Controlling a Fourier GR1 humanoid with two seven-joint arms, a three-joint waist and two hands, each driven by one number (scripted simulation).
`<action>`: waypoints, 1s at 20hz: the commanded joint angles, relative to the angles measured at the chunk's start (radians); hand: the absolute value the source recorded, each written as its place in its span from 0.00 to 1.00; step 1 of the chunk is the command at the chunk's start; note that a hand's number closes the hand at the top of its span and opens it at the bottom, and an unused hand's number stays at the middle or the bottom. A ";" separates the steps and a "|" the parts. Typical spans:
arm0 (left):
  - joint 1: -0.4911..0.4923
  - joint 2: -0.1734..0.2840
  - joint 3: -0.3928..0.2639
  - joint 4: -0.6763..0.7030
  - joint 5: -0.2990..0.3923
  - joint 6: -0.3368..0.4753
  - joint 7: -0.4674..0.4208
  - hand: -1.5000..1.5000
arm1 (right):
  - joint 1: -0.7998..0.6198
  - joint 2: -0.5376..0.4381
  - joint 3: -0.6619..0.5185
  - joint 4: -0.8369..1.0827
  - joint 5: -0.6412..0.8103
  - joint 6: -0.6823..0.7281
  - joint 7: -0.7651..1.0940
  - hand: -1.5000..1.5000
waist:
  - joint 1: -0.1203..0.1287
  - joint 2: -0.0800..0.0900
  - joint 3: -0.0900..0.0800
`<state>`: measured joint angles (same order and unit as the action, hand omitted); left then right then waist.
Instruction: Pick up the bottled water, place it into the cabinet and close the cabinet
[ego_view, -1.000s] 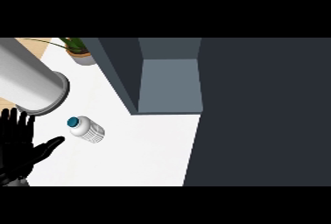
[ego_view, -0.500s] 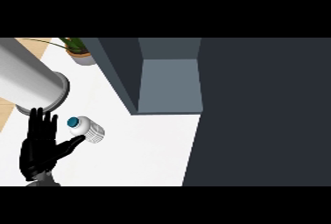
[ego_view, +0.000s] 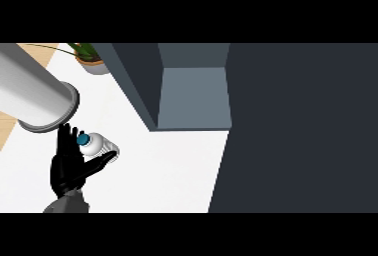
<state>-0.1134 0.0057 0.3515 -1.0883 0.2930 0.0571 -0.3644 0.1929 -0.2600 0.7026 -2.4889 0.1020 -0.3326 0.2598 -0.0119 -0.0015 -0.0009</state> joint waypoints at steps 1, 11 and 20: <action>-0.015 -0.005 -0.005 0.117 0.006 0.011 -0.107 0.00 | 0.038 -0.042 0.041 -0.097 0.123 0.001 0.015 0.00 | -0.002 0.000 0.000; -0.084 -0.005 0.016 0.330 0.022 0.009 -0.247 0.00 | -0.013 -0.053 0.010 -0.135 0.086 -0.015 0.079 0.00 | 0.000 0.001 0.000; -0.112 0.024 0.041 0.423 0.086 -0.126 -0.334 0.00 | -0.037 -0.045 0.050 -0.125 0.119 -0.061 0.104 0.00 | 0.001 0.000 0.000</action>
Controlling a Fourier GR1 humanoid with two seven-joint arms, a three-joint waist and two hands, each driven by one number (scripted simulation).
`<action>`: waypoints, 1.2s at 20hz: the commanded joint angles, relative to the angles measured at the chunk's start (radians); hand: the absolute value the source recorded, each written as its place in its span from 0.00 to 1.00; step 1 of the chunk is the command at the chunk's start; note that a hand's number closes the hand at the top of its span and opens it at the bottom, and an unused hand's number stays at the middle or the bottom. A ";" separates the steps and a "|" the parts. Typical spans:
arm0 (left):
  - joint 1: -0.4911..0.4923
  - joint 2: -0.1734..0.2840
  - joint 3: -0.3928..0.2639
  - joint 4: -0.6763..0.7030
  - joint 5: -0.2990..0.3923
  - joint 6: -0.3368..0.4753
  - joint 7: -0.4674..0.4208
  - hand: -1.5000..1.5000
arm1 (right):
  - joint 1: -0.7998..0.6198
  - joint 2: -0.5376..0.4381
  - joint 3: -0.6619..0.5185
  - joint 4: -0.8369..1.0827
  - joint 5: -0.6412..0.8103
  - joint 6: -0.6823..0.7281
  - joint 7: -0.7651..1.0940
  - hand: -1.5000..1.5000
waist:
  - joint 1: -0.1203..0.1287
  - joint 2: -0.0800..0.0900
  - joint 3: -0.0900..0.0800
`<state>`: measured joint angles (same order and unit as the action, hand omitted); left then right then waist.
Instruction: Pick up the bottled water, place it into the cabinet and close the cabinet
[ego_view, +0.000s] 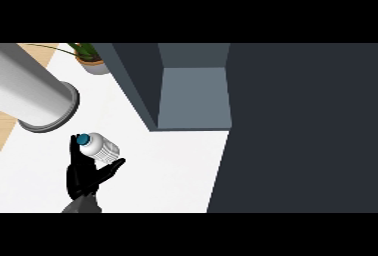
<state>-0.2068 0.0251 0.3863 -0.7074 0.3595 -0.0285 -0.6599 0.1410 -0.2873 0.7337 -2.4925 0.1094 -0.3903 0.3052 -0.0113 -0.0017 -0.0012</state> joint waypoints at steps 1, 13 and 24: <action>0.010 0.019 0.002 0.024 0.028 -0.071 -0.018 0.00 | 0.071 -0.056 0.022 -0.141 0.091 0.006 0.018 0.00 | 0.000 -0.001 0.001; -0.138 0.058 0.060 0.249 0.105 -0.190 -0.133 1.00 | 0.022 -0.038 0.038 -0.076 0.090 -0.020 0.004 0.00 | -0.004 0.003 0.000; 0.004 0.019 -0.209 0.079 -0.135 -0.208 -0.198 1.00 | 0.007 -0.067 0.013 -0.088 0.080 -0.034 0.010 0.00 | 0.005 -0.003 0.001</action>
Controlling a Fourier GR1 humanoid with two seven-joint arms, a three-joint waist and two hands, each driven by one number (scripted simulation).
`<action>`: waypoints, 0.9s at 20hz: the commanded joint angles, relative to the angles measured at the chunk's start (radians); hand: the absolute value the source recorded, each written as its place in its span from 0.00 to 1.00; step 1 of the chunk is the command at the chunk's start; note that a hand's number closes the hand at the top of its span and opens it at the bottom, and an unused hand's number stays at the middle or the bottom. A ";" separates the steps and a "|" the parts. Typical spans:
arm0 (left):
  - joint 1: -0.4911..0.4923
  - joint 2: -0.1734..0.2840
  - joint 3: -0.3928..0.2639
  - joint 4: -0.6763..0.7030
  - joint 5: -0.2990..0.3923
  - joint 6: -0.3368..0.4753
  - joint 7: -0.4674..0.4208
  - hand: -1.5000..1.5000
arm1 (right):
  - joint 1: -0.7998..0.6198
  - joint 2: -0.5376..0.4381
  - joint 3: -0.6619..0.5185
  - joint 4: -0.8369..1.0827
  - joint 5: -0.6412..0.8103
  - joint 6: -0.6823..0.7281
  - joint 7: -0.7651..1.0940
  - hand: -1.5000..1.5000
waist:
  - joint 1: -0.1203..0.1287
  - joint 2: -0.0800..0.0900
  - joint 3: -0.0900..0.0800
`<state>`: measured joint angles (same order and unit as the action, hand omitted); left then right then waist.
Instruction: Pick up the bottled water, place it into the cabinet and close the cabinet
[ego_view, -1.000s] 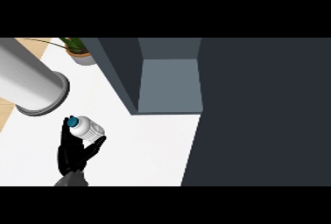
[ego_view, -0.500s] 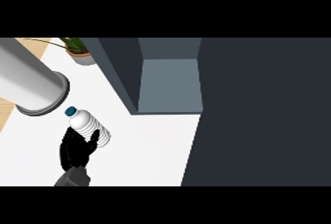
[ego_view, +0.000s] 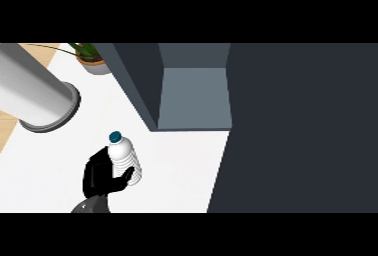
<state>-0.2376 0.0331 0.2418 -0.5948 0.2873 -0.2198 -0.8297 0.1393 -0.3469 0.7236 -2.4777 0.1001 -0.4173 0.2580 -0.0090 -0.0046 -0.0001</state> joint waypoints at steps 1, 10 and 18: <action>0.078 -0.031 -0.090 -0.039 -0.049 0.003 -0.070 1.00 | -0.059 0.013 -0.002 -0.085 0.105 -0.005 0.121 0.00 | 0.008 0.002 -0.001; 0.206 -0.030 -0.206 -0.432 -0.031 0.107 0.135 1.00 | 0.028 -0.021 0.052 -0.118 0.126 -0.017 0.072 0.00 | 0.007 -0.001 0.001; 0.216 -0.033 -0.330 -0.675 0.089 0.174 0.373 1.00 | -0.052 0.009 0.005 -0.095 0.095 -0.015 0.139 0.00 | 0.007 0.002 0.000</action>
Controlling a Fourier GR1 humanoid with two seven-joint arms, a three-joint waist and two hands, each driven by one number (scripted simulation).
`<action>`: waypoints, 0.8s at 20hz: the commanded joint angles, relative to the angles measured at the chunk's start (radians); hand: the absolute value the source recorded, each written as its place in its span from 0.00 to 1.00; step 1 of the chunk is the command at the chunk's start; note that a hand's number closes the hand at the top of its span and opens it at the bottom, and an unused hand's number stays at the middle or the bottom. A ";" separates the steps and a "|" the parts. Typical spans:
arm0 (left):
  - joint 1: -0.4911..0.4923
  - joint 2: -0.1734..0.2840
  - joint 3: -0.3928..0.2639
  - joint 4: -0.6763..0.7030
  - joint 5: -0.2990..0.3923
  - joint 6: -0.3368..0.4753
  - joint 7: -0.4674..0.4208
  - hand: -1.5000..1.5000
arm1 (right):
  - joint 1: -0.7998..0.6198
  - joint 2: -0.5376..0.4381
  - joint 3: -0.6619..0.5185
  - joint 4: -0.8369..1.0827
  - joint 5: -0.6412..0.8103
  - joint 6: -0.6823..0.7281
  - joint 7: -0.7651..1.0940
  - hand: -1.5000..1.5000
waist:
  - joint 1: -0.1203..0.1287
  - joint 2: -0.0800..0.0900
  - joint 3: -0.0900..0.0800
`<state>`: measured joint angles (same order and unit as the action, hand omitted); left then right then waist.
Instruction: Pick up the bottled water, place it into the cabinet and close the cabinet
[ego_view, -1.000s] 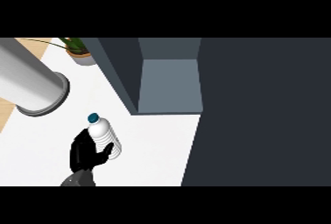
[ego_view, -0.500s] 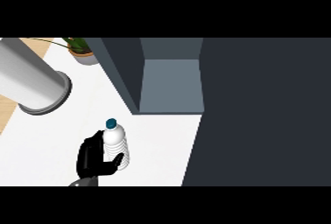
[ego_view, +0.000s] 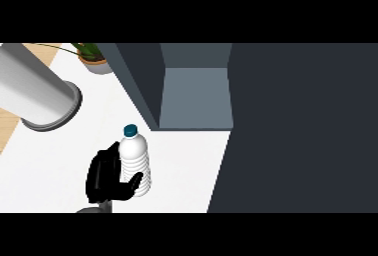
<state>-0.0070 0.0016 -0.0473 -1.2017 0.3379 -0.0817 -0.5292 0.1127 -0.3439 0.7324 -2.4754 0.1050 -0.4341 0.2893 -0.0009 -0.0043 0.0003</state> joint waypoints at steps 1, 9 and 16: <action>0.001 -0.002 -0.088 -0.069 0.037 0.082 0.045 1.00 | -0.025 0.022 0.038 -0.136 0.134 -0.028 0.131 0.00 | -0.005 0.000 -0.001; -0.022 -0.002 -0.215 -0.339 -0.008 0.292 0.186 1.00 | -0.010 0.003 0.005 -0.083 0.083 -0.005 0.050 0.00 | -0.002 0.000 0.000; -0.158 -0.002 -0.276 -0.335 -0.006 0.421 0.305 1.00 | 0.078 -0.046 -0.024 -0.092 0.010 0.016 -0.040 0.00 | -0.008 0.002 0.000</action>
<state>-0.1101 0.0002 -0.2870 -1.5019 0.3288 0.2674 -0.2982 0.1212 -0.3483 0.7309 -2.4808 0.1039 -0.4427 0.2768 -0.0084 -0.0031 -0.0002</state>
